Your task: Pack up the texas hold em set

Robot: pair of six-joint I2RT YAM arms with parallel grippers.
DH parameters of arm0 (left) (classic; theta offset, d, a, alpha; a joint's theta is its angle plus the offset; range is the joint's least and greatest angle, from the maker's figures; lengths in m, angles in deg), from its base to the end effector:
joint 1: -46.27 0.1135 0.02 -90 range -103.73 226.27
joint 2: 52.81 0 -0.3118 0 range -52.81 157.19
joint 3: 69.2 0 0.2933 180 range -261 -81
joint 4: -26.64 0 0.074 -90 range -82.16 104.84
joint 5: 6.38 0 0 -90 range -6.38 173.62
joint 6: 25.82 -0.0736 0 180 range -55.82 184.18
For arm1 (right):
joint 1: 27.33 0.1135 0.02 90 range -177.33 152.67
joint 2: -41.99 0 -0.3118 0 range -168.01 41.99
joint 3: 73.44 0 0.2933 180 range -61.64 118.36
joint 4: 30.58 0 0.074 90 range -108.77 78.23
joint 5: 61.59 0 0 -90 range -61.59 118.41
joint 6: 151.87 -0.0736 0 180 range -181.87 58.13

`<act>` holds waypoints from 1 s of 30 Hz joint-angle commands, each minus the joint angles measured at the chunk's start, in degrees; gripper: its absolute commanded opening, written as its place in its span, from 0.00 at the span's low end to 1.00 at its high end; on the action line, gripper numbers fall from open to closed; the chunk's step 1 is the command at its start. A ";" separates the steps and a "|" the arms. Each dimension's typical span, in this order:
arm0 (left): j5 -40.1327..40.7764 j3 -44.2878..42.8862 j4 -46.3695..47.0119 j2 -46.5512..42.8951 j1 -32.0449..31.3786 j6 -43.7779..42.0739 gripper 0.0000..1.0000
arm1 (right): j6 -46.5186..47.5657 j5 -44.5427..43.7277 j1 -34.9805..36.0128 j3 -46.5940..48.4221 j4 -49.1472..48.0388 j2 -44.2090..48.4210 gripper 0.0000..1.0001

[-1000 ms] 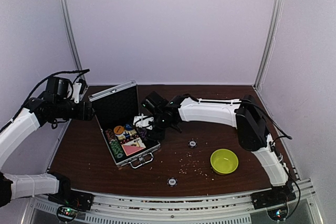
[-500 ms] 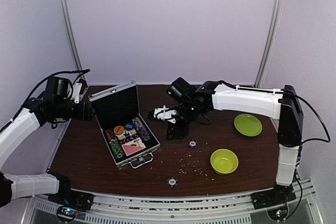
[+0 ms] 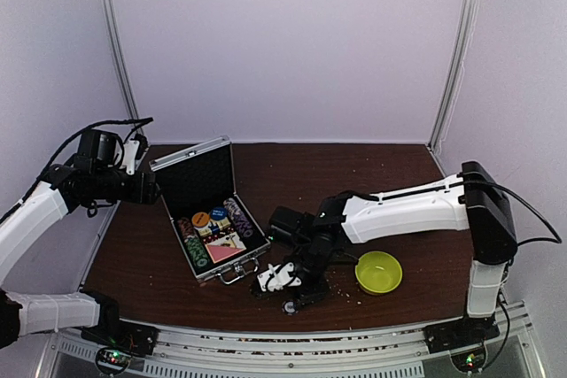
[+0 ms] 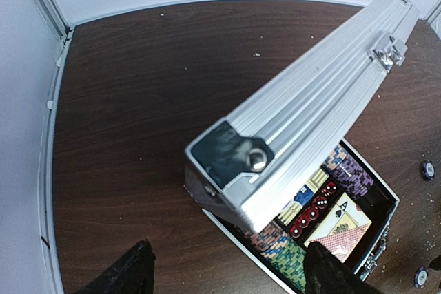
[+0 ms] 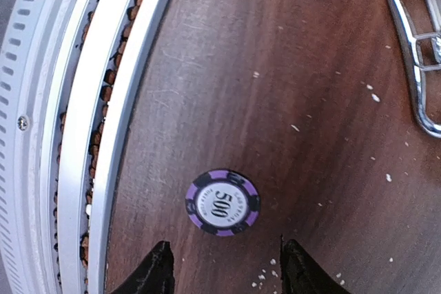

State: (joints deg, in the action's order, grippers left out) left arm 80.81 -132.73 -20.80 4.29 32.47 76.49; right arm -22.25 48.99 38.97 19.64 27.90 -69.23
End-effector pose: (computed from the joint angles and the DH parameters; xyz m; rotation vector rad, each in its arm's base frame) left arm 0.2452 -0.0639 0.3113 0.0557 2.3022 -0.2920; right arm 0.1550 0.4175 0.1738 -2.3839 1.7206 0.5988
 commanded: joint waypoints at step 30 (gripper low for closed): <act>-0.71 -0.13 1.26 -0.06 0.56 -0.69 0.76 | 4.73 -5.91 4.98 1.41 1.10 -7.08 0.61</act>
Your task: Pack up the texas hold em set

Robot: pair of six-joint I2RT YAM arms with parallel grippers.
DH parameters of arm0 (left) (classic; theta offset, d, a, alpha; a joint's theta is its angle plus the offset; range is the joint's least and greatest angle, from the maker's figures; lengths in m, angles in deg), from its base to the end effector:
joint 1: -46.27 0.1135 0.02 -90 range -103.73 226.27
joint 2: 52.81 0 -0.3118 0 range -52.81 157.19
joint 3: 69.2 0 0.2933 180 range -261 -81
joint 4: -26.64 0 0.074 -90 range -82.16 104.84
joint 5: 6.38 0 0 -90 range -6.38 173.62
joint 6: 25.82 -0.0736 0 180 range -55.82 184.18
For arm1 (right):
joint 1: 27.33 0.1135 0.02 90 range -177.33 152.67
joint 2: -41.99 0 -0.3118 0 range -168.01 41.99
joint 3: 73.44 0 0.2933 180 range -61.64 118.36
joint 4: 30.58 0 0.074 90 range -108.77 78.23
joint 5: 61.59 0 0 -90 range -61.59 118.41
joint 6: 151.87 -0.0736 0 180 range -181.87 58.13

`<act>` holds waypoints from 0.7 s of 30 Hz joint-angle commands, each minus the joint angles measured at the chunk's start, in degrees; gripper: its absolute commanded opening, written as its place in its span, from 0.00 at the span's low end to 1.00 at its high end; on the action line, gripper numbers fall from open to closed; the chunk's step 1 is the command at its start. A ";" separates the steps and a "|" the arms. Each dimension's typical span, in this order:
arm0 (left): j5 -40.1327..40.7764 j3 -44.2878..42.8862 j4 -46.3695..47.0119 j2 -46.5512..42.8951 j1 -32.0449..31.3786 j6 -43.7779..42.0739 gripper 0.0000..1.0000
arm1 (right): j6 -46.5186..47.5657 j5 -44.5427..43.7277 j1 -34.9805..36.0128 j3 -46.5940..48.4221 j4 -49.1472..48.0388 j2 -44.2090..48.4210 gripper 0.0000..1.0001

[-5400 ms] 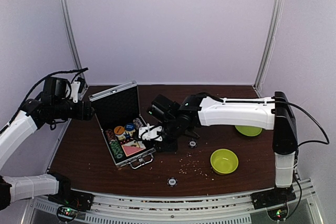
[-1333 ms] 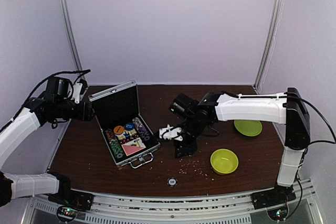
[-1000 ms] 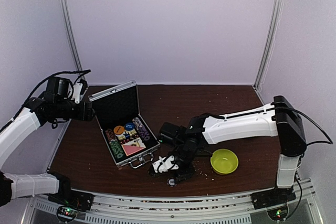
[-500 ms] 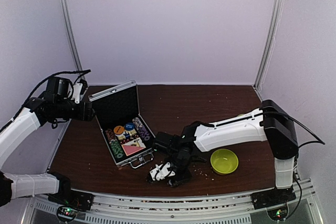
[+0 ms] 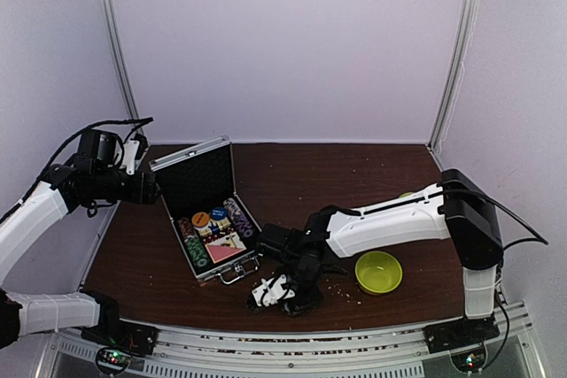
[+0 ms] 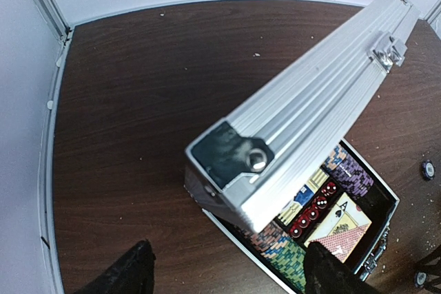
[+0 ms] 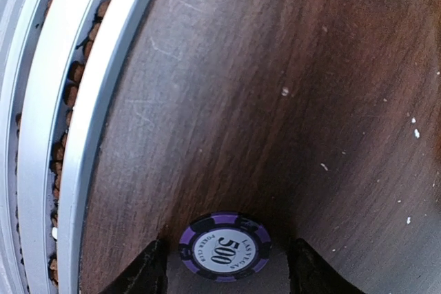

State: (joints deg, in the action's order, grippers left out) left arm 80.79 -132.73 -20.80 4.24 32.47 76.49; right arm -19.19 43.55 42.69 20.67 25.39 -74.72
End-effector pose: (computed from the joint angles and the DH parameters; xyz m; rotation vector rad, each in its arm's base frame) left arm 0.2451 -0.0639 0.3115 0.0559 2.3014 -0.2926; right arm 0.1390 0.4386 0.1371 -2.5000 1.6166 0.4548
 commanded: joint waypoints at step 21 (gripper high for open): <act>-1.01 -0.10 1.19 0.16 0.54 -0.63 0.76 | -2.82 -2.61 1.35 2.39 4.03 -4.00 0.55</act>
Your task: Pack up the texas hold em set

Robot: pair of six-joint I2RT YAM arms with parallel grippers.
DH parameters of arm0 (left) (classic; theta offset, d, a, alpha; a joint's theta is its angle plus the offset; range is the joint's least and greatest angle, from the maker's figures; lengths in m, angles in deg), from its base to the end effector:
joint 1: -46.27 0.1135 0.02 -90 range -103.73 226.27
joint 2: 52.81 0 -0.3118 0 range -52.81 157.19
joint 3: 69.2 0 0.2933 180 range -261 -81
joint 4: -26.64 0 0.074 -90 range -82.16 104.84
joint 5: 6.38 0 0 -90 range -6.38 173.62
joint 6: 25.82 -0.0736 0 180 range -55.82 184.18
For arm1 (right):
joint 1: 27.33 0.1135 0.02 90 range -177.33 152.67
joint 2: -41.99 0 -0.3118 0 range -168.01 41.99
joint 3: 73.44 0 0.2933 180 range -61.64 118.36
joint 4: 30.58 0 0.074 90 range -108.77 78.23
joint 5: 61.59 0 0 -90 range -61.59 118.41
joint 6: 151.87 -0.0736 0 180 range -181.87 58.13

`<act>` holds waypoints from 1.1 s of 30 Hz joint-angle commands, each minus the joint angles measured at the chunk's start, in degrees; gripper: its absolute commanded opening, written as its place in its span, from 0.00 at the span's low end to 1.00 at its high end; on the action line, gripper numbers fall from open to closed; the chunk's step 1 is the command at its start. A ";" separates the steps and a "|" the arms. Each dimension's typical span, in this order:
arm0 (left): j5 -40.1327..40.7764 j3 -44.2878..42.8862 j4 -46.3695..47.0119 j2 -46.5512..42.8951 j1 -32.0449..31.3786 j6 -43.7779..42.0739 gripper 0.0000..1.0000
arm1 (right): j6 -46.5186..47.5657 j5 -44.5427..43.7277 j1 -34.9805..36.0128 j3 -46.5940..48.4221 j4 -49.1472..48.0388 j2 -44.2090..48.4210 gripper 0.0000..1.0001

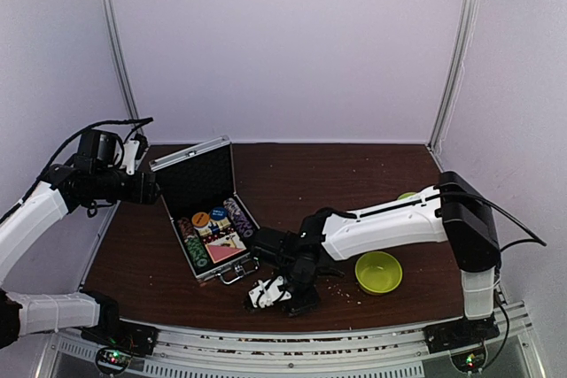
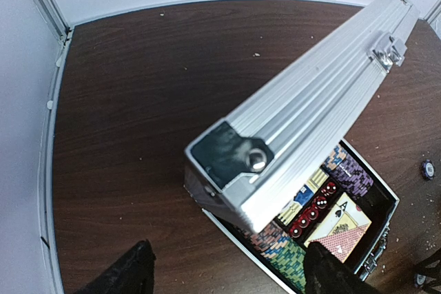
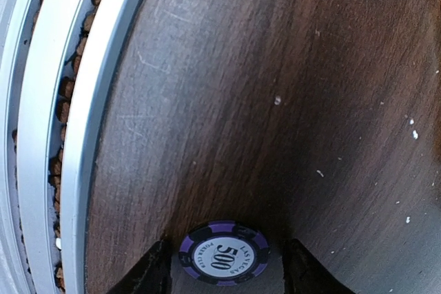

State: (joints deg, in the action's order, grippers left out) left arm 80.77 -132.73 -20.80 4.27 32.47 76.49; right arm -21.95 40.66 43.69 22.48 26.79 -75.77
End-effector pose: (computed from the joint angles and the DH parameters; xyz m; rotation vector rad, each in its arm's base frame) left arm 0.2451 -0.0640 0.3114 0.0560 2.3019 -0.2929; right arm 0.1364 0.4446 0.1370 -2.4833 1.6718 0.3853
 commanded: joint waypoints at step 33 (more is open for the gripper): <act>-1.56 -0.30 1.22 0.83 0.62 -0.54 0.76 | -1.88 -11.13 -6.88 22.66 0.62 -2.26 0.28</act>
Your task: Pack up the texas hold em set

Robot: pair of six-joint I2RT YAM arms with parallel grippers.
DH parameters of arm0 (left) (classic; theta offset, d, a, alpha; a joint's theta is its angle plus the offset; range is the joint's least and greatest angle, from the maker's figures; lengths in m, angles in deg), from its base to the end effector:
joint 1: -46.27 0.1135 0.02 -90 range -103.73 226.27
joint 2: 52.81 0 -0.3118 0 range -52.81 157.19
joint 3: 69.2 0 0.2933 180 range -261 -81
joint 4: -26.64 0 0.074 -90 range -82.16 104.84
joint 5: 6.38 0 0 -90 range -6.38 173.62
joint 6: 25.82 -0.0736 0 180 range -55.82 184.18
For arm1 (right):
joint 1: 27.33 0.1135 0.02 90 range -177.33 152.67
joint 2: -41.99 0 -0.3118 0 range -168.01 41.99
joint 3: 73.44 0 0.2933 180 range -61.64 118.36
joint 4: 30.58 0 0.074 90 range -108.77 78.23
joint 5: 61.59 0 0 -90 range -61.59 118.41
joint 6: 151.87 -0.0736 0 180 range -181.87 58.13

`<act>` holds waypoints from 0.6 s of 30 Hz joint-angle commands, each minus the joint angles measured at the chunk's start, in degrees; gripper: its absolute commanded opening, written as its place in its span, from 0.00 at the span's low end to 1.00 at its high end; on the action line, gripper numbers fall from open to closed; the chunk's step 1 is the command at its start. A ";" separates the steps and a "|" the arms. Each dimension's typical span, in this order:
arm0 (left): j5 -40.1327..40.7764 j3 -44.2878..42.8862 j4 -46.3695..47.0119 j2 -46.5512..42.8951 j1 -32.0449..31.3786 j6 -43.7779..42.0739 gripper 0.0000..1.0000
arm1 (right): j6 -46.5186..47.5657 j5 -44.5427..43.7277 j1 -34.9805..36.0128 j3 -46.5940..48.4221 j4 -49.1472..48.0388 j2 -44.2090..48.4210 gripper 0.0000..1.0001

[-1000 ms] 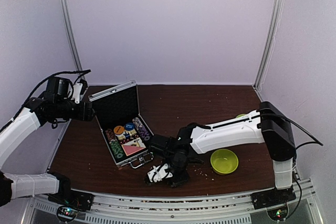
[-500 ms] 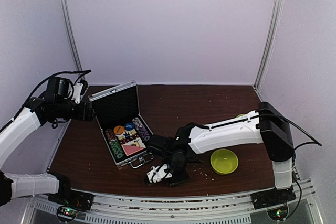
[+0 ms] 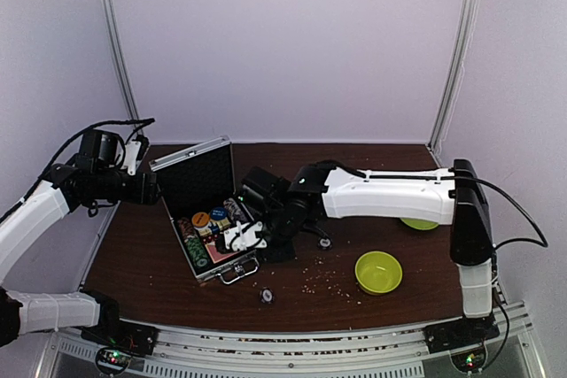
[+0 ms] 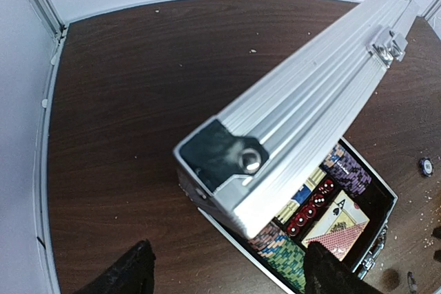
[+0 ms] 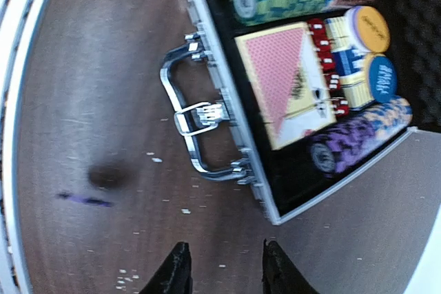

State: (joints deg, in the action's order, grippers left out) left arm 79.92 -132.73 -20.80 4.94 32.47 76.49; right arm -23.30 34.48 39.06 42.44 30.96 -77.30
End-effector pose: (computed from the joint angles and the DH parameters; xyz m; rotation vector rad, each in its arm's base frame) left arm 0.2471 -0.0656 0.3087 0.0637 2.3148 -0.3076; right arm 0.2042 0.4866 0.2346 -2.1835 1.6361 0.2861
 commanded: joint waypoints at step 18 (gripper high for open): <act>-8.18 0.36 4.04 -2.21 0.56 -2.04 0.70 | -6.71 0.56 -8.50 -8.69 -7.61 9.33 0.42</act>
State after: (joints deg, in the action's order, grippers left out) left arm 76.55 -132.73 -20.58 4.70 32.58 76.14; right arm -26.71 32.03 33.68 37.21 24.97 -76.08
